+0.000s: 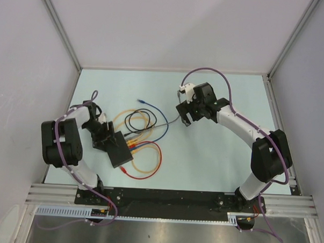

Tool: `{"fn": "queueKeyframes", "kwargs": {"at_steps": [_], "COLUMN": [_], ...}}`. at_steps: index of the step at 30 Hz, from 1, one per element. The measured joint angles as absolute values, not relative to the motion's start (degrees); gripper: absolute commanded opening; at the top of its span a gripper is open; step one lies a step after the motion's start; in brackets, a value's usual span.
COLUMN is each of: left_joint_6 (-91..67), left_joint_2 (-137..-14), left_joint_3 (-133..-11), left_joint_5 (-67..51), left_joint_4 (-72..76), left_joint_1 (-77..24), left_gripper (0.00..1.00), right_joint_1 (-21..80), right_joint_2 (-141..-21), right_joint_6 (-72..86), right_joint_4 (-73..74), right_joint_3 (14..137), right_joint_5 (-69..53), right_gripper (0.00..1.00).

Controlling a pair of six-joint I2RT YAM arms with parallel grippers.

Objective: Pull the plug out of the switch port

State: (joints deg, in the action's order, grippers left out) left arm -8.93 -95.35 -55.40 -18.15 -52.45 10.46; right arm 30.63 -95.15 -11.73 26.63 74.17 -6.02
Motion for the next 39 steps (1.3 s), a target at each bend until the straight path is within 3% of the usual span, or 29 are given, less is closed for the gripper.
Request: {"fn": "queueKeyframes", "kwargs": {"at_steps": [16,20,22,26,30,33,36,37,39], "left_joint_6": [-8.69,-8.03,-7.75,-7.38,-5.87,-5.5,-6.02,-5.89,-6.24], "left_joint_2": [-114.48,-117.12,-117.21,-114.34,-102.87,-92.77,-85.54,-84.71,-85.73], "left_joint_3": [-78.98,-82.89,-83.4,-83.05,-79.85,-76.01,-71.13,-69.43,-66.98], "left_joint_5": [-24.58,-25.91,-25.43,-24.38,-23.49,-23.33,-25.34,-26.65,-29.89], "left_joint_4": [-53.45,-53.41,-53.12,-51.55,-47.7,-42.11,-35.7,-33.39,-30.55], "left_joint_1": [-11.73,-14.57,-15.0,-14.33,-12.43,-11.77,-11.77,-11.77,-11.75], "left_gripper": [0.65,0.7,0.8,0.82,0.79,0.66,0.29,0.08,0.0], "right_joint_1": [26.94,24.58,23.79,23.73,23.64,23.38,23.03,23.0,23.0], "right_joint_2": [-94.98,-94.28,-94.04,-94.13,-96.73,-101.54,-109.23,-112.18,-116.9], "right_joint_6": [-12.58,-12.71,-12.75,-13.13,-12.16,-10.85,-10.48,-10.09,-9.04], "right_joint_4": [29.71,31.03,31.22,31.46,31.73,31.66,33.52,33.87,33.65], "right_joint_3": [74.17,74.17,74.17,74.37,78.7,85.21,95.66,99.22,103.2], "right_joint_5": [-9.61,-12.51,-14.28,-19.53,-26.3,-31.4,-36.95,-39.24,-43.0], "right_gripper": [0.94,0.95,0.95,0.93,0.91,0.9,0.96,0.95,0.84]}}
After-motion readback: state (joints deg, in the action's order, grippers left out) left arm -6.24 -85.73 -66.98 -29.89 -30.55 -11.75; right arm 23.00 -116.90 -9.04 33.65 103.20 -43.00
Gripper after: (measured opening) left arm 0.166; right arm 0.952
